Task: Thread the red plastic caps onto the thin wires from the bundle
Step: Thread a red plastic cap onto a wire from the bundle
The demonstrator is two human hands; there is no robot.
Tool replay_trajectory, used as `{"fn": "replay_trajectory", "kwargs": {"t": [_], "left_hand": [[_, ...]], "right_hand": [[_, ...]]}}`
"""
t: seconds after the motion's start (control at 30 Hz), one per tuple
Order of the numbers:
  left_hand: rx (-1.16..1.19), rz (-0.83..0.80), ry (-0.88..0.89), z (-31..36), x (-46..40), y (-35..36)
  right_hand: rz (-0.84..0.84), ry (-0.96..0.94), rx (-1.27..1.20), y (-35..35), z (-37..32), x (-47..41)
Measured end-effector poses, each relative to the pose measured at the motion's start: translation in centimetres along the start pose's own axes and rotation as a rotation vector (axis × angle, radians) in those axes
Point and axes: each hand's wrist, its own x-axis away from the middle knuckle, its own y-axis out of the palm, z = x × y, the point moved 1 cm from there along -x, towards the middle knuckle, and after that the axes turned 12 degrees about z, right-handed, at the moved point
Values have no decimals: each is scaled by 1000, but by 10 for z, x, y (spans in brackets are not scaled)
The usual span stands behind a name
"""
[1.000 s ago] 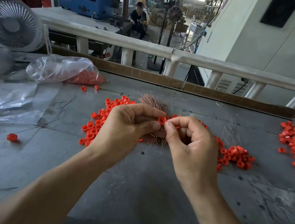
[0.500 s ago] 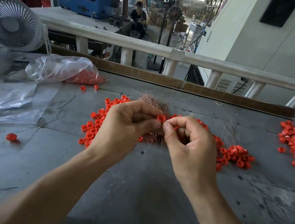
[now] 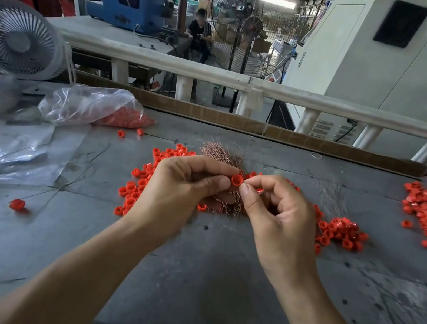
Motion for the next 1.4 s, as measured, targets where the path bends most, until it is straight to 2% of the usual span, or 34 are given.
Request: {"fn": "replay_trajectory", "kwargs": {"t": [0.5,0.77,1.17,1.27,1.4], "left_hand": [[19,8,-74,0,1,0],[98,-11,-87,2,0,0],[232,-117,-155,4,2,0],[266,-122,-170,3,2,0],[253,-98,-165,0,0,0]], "right_hand": [[-26,-7,-6,0,2,-1],[-89,171,-133,3,3,1],[-167,260,-195,5,2,4],[-189,230,-112,3,2,2],[6,132,239,-13,10,-13]]}}
